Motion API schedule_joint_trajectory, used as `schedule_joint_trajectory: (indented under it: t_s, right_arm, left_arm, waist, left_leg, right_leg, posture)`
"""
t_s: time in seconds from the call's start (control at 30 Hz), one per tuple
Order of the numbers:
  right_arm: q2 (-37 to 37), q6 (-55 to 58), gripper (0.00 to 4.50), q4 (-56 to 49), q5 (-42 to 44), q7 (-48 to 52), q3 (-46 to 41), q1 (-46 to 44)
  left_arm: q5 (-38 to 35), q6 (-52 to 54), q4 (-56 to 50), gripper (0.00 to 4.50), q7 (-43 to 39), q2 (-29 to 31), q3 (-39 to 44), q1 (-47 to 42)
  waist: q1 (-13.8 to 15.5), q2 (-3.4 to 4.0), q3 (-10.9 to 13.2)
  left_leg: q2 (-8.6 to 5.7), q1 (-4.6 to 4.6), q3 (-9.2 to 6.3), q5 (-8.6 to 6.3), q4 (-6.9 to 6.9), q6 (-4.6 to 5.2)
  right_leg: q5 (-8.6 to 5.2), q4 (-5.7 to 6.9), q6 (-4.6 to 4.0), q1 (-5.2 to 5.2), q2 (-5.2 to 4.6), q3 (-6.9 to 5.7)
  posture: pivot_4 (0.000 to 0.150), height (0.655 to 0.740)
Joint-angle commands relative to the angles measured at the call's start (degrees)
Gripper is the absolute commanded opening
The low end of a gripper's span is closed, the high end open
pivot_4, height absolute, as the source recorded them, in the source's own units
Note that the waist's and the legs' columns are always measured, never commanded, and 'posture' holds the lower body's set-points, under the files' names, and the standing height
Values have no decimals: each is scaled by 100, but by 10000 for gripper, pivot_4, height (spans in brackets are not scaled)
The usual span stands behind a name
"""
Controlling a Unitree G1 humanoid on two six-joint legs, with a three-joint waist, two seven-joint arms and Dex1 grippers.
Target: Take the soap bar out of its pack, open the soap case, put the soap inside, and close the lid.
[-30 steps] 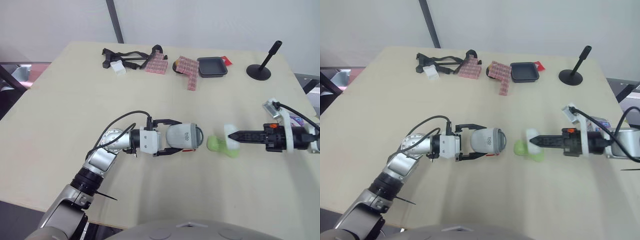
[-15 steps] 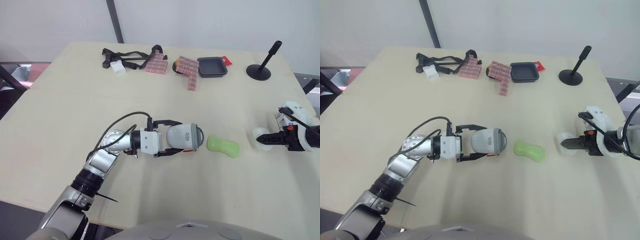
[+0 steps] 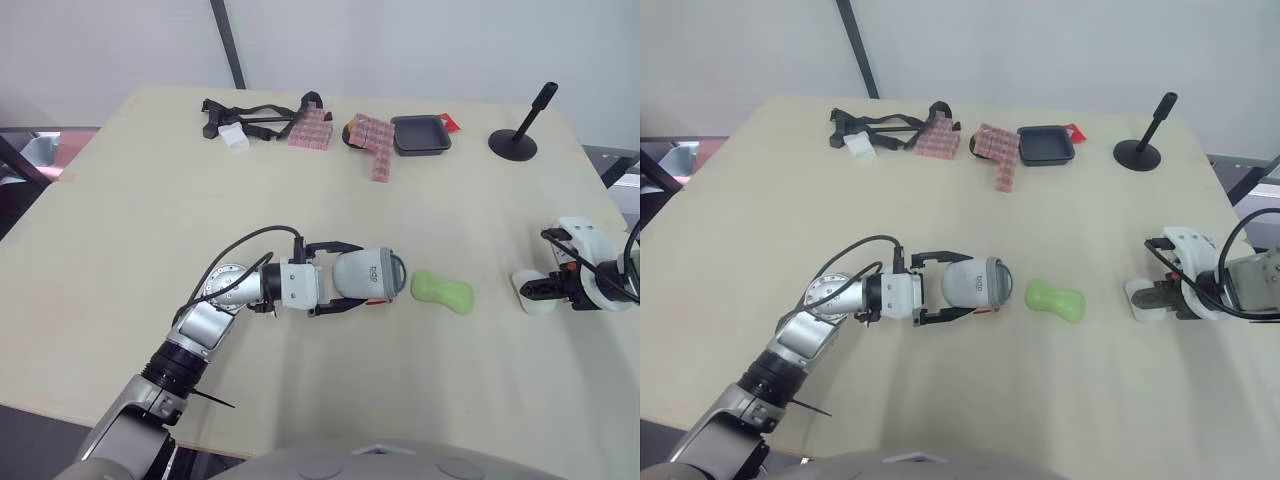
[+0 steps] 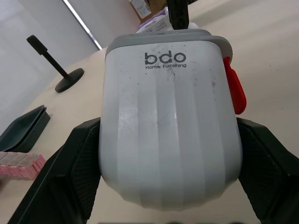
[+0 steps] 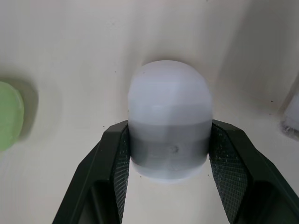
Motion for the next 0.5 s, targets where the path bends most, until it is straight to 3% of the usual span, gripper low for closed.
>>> schedule_joint_trajectory:
  t_s: [0.03, 0.33, 0.4, 0.5]
  right_arm:
    - [225, 38, 19832, 198, -260, -86, -21, -233]
    - [476, 38, 19832, 327, -721, 33, 76, -393]
    - [498, 21, 30109, 285, -828, 102, 87, -415]
    - [539, 28, 39845, 266, -940, 194, 62, -434]
  left_arm:
    - [8, -54, -187, 34667, 42, 47, 46, -8]
    - [-7, -29, -190, 34667, 41, 52, 50, -20]
    - [-8, -12, -195, 34667, 47, 53, 55, -22]
    - [-13, 17, -204, 34667, 53, 53, 62, -23]
  waist:
    - [-28, 0, 0]
    - [-40, -2, -1]
    - [-39, -2, -1]
    - [-30, 1, 0]
  left_leg:
    - [0, 2, 0, 0, 0, 0]
    - [1, 8, 0, 0, 2, 1]
    - [1, 8, 0, 0, 2, 0]
    - [0, 8, 1, 0, 1, 0]
  right_leg:
    - [0, 0, 0, 3, -1, 0]
    - [0, -1, 0, 13, -1, 0]
    - [0, -2, 0, 14, -1, 0]
    - [0, -2, -1, 13, -1, 0]
  posture:
    - [1500, 7400]
    - [1500, 7400]
    - [1500, 7400]
    - [1500, 7400]
